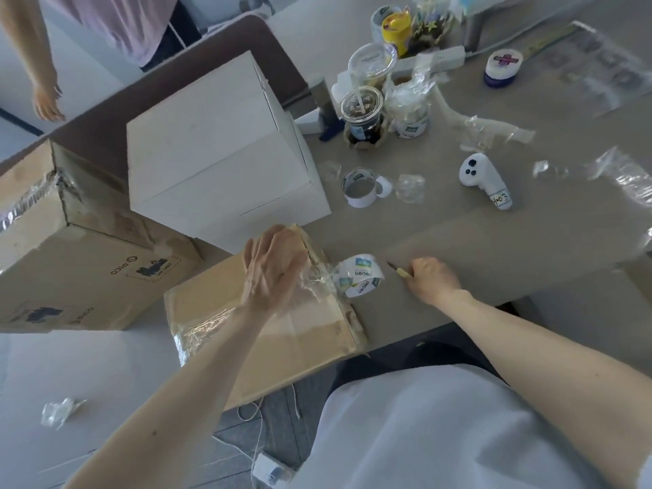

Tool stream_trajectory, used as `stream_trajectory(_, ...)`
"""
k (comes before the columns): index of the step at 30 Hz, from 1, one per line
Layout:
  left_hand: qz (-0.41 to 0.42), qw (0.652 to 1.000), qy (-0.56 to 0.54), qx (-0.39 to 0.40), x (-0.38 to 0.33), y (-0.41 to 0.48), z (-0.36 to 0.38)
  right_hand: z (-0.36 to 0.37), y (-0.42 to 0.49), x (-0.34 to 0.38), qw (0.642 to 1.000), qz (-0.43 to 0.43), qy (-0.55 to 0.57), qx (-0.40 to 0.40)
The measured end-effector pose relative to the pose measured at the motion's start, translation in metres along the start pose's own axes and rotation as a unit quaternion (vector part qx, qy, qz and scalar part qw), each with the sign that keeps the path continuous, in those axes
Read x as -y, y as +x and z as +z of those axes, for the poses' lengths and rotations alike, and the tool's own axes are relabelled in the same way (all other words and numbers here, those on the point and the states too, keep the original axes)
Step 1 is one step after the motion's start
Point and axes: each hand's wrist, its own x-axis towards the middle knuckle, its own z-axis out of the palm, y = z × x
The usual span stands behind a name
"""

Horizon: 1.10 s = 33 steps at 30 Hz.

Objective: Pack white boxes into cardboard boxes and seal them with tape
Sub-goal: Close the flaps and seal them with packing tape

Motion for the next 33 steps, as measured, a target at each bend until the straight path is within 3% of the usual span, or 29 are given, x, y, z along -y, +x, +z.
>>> stream_trajectory(5, 0.018, 0.998, -0.049, 0.030, -0.022, 0.040, -0.003, -0.022, -0.015, -0.005, 0.979, 0.033, 0.199, -0.013)
stream_trajectory(9, -0.016, 0.975, -0.036, 0.221, -0.039, 0.081, 0.005, -0.041, -0.038, 0.001, 0.957, 0.015, 0.282, -0.062)
stream_trajectory(13, 0.012, 0.896, 0.085, 0.436, -0.044, 0.113, 0.032, -0.055, -0.067, 0.016, 0.924, 0.015, 0.372, -0.087)
stream_trajectory(16, 0.069, 0.837, 0.098, 0.534, -0.051, 0.124, 0.047, -0.061, -0.090, 0.027, 0.912, 0.010, 0.403, -0.077)
stream_trajectory(18, 0.054, 0.807, 0.073, 0.583, -0.056, 0.128, 0.054, -0.064, -0.102, 0.035, 0.907, 0.010, 0.416, -0.065)
stream_trajectory(22, 0.113, 0.783, 0.052, 0.610, -0.056, 0.133, 0.069, -0.067, -0.124, 0.052, 0.900, 0.014, 0.433, -0.051)
stream_trajectory(27, 0.222, 0.791, 0.032, 0.570, -0.047, 0.130, 0.078, -0.065, -0.142, 0.074, 0.903, 0.008, 0.421, -0.082)
stream_trajectory(33, 0.166, 0.813, -0.063, 0.555, -0.050, 0.128, 0.074, -0.048, -0.137, 0.101, 0.930, 0.014, 0.315, -0.187)
